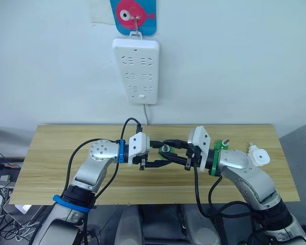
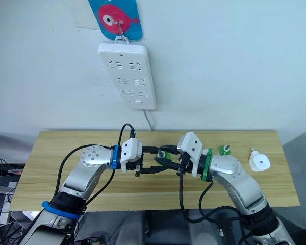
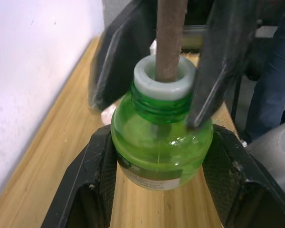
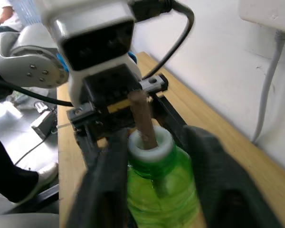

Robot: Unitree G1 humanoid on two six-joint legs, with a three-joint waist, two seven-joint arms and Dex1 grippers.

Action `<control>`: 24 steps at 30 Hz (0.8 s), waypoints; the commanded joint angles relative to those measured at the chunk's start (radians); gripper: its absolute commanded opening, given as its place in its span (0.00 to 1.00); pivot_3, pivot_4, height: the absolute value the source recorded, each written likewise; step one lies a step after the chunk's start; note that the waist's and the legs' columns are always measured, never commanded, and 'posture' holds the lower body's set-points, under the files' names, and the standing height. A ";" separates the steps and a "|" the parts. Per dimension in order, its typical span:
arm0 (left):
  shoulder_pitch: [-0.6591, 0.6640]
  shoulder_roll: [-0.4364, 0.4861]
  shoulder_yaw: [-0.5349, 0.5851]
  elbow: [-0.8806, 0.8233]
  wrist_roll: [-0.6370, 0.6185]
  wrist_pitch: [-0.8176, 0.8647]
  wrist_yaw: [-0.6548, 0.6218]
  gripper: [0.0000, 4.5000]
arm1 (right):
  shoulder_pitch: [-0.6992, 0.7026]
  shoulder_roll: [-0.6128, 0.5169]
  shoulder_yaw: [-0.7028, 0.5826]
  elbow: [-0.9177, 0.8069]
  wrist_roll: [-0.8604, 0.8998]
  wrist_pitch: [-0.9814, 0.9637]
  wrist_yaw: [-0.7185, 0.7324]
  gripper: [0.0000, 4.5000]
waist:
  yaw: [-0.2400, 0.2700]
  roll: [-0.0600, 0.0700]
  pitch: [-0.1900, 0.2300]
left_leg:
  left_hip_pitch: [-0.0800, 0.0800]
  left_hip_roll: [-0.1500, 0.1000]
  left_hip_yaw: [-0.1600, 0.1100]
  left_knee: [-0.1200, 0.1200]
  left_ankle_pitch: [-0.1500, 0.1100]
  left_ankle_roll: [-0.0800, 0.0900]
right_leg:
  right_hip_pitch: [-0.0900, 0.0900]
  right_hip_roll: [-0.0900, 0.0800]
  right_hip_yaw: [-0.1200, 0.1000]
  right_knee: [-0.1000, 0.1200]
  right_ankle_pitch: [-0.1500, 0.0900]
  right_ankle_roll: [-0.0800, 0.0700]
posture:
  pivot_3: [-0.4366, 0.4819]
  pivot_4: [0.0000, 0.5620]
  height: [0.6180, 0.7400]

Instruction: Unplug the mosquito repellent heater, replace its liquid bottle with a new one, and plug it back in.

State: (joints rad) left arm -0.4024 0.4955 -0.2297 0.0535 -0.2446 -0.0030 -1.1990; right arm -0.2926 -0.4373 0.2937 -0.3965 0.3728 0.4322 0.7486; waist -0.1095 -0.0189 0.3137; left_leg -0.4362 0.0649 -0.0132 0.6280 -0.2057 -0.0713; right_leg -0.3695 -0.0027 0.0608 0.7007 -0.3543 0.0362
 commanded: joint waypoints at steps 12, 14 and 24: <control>0.001 -0.043 0.086 -0.094 -0.075 0.054 0.103 0.81 | 0.009 0.083 -0.267 -0.085 0.264 0.224 -0.199 0.19 | -0.002 0.000 0.000 | 0.000 0.000 0.000 0.001 0.000 0.000 | 0.000 0.000 0.001 0.001 0.000 0.000 | 0.22 0.57 1.00; 0.015 -0.064 0.103 -0.136 -0.077 0.060 0.156 0.94 | 0.005 0.134 -0.376 -0.096 0.388 0.337 -0.326 0.19 | -0.003 0.000 0.000 | 0.000 0.001 0.000 0.001 0.000 0.000 | 0.000 0.000 0.002 0.002 0.000 0.000 | 0.22 0.57 1.00; 0.016 -0.270 0.059 -0.196 0.070 -0.085 0.440 1.00 | -0.058 0.287 -0.609 -0.073 1.097 0.473 -0.937 0.19 | -0.015 0.000 0.000 | 0.000 0.000 0.002 0.001 0.000 0.000 | 0.000 -0.001 0.005 0.003 0.000 0.000 | 0.20 0.56 1.00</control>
State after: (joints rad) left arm -0.3795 0.2330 -0.1620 -0.1130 -0.1922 -0.0451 -0.7856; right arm -0.3422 -0.1508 -0.2997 -0.4422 1.3583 0.9250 -0.1189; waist -0.1246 -0.0190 0.3137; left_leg -0.4363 0.0648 -0.0114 0.6288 -0.2059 -0.0710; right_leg -0.3690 -0.0032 0.0660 0.7032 -0.3542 0.0363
